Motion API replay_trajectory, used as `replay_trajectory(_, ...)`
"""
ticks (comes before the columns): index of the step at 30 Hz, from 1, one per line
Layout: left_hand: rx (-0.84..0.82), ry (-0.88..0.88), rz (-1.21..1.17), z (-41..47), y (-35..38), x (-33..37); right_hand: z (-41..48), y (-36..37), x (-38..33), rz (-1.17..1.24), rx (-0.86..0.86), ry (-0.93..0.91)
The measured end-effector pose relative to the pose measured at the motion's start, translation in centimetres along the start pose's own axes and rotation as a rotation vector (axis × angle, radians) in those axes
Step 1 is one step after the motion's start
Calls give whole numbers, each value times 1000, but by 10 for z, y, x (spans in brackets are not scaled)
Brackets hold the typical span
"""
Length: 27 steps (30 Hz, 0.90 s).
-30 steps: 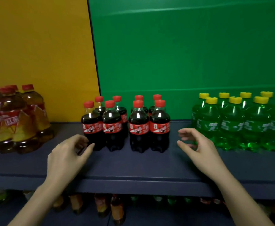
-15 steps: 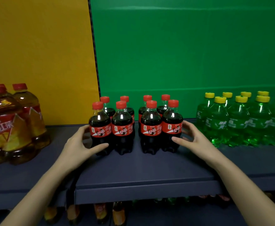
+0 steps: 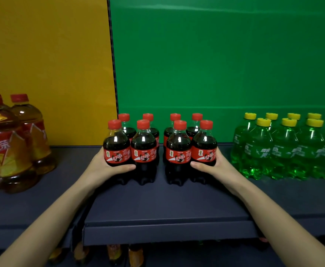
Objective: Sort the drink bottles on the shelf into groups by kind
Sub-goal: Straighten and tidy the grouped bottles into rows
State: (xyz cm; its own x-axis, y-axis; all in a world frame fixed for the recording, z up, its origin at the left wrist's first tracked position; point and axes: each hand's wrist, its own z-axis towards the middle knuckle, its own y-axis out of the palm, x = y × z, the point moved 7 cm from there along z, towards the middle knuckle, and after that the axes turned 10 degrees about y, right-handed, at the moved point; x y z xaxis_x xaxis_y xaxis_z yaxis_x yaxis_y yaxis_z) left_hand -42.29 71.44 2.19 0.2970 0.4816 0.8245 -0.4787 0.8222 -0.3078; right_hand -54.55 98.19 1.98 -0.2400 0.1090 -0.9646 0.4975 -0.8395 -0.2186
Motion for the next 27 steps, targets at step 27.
replay_trajectory(27, 72, 86, 408, -40, -1, 23, -30, -21, 14, -408, 292, 7)
